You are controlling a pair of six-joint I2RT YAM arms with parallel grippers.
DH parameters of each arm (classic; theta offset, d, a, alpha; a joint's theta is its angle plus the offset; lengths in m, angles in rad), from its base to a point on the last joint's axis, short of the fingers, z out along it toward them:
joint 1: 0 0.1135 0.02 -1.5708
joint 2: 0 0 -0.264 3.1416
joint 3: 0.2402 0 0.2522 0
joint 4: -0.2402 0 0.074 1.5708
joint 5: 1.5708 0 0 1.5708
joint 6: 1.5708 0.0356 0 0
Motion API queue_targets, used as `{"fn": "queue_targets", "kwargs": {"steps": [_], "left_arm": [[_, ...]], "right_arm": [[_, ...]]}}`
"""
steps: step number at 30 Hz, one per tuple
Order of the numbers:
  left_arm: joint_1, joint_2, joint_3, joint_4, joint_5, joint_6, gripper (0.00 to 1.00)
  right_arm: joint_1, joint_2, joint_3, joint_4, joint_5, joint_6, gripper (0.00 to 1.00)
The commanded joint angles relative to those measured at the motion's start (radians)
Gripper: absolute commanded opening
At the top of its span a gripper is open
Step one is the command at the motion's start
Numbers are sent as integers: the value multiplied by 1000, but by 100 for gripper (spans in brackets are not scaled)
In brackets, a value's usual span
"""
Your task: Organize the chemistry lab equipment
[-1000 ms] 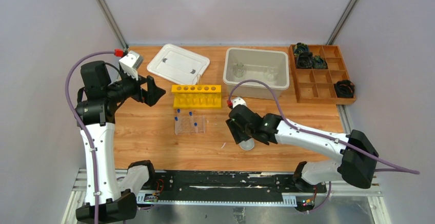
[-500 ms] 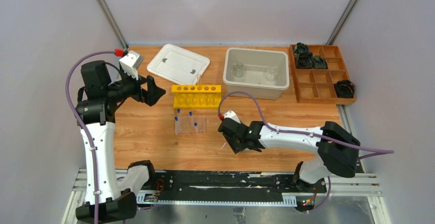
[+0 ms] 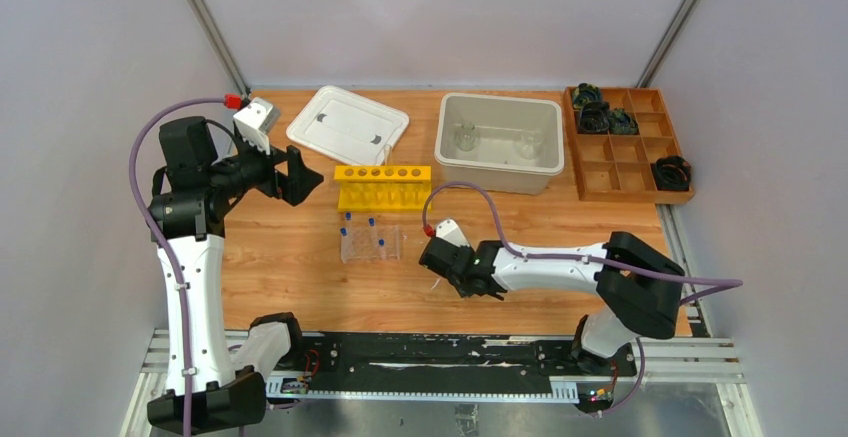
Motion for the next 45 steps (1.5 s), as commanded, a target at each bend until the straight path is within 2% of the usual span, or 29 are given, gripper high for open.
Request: {"fn": "queue_targets", "kwargs": {"steps": [1, 3, 4, 8, 14, 18, 24, 35, 39, 45], "left_arm": [[3, 6, 22, 7, 22, -8, 100], [3, 8, 22, 7, 30, -9, 100], [3, 8, 24, 7, 31, -10, 100], [3, 10, 29, 7, 30, -11, 100], [3, 1, 22, 7, 28, -7, 100], [3, -9, 14, 8, 22, -3, 100], [3, -6, -2, 6, 16, -2, 100], [3, 38, -31, -60, -88, 91, 100], [5, 40, -55, -71, -100, 117, 100], [5, 33, -77, -72, -110, 133, 100]], "right_arm": [[10, -7, -39, -7, 66, 31, 12], [9, -21, -40, -12, 73, 31, 2], [9, -32, -38, -16, 76, 28, 0], [-5, -106, 16, -61, 91, -23, 0], [-95, -250, 249, -147, 57, -170, 0], [-250, -258, 436, -169, -107, -284, 0], [-468, -84, 758, -241, -219, -350, 0], [-678, 374, 1130, -292, -286, -360, 0], [-736, 482, 1139, -297, -367, -314, 0], [-749, 526, 1024, -277, -431, -290, 0]]}}
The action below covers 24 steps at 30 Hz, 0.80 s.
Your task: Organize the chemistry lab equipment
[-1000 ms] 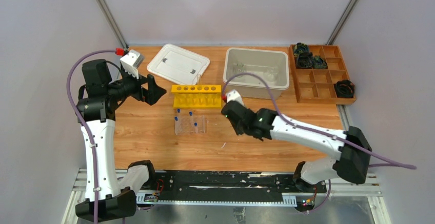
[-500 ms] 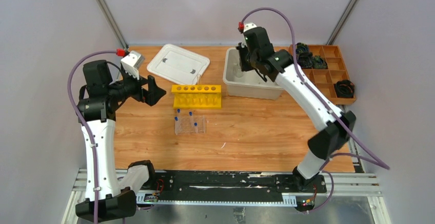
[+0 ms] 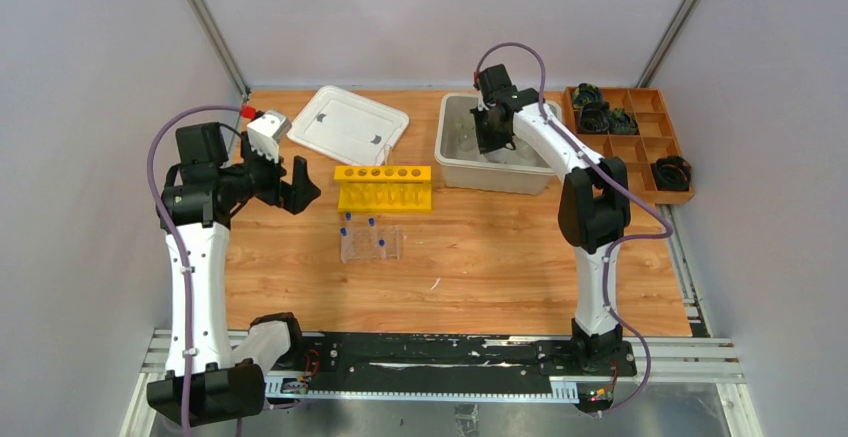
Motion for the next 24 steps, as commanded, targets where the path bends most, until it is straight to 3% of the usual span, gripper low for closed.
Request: {"fn": "queue_targets", "kwargs": {"steps": [1, 13, 24], "left_arm": [[5, -7, -16, -5, -17, 34, 100], [4, -22, -44, -5, -35, 61, 100], [5, 16, -62, -5, -3, 71, 100]], "right_arm": [[2, -14, -72, -6, -70, 31, 0], [5, -74, -296, 70, -109, 61, 0], [51, -227, -530, 202, -32, 152, 0]]}}
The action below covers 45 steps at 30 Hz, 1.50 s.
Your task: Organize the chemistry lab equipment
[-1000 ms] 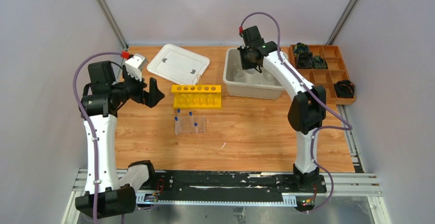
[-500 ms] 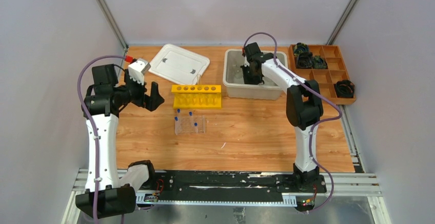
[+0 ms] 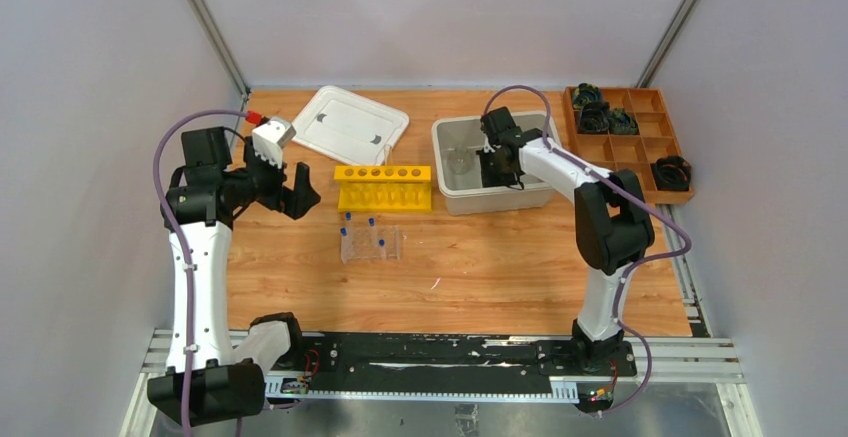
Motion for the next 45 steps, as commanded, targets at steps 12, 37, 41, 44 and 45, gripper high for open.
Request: {"fn": "queue_targets", "kwargs": {"steps": [12, 37, 41, 44, 45], "left_arm": [[5, 34, -32, 3, -22, 51, 100], [2, 139, 10, 3, 10, 54, 100], [-44, 204, 45, 16, -18, 97, 100], [-52, 323, 115, 49, -85, 47, 100], [-52, 365, 140, 63, -108, 27, 100]], "right_arm": [[57, -144, 25, 37, 159, 90, 65], [-138, -315, -75, -21, 370, 51, 54], [-139, -371, -157, -20, 428, 87, 50], [-137, -418, -220, -19, 446, 118, 47], [-138, -435, -240, -18, 441, 132, 46]]}}
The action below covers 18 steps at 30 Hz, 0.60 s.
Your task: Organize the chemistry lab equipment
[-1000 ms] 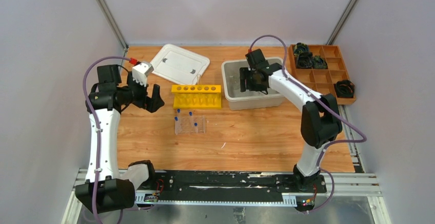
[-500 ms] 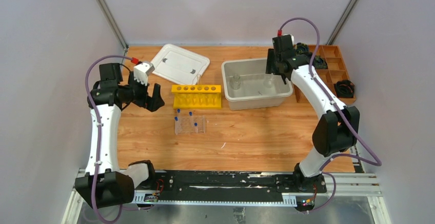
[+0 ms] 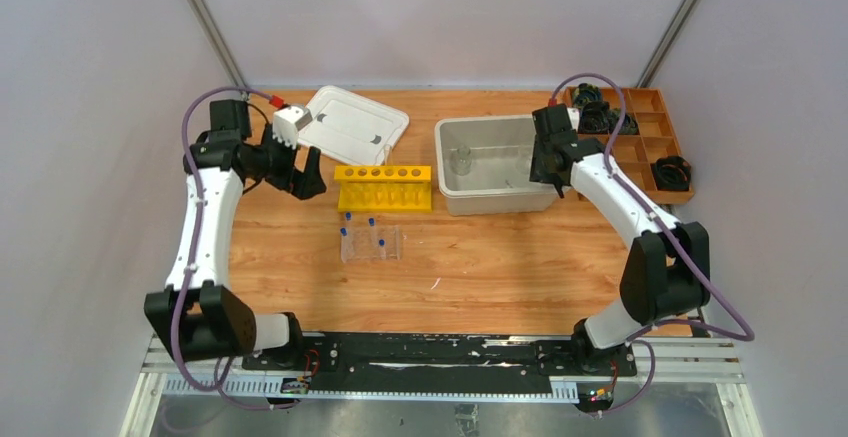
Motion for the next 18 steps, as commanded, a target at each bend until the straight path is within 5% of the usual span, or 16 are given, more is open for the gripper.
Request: {"fn": "queue_targets", "kwargs": {"steps": [1, 18], "left_arm": [[-9, 164, 115, 65, -90, -50, 100], [-18, 550, 292, 425, -408, -378, 87]], "right_arm": [[2, -98, -72, -12, 42, 76, 46], [96, -304, -10, -54, 35, 70, 43]]}}
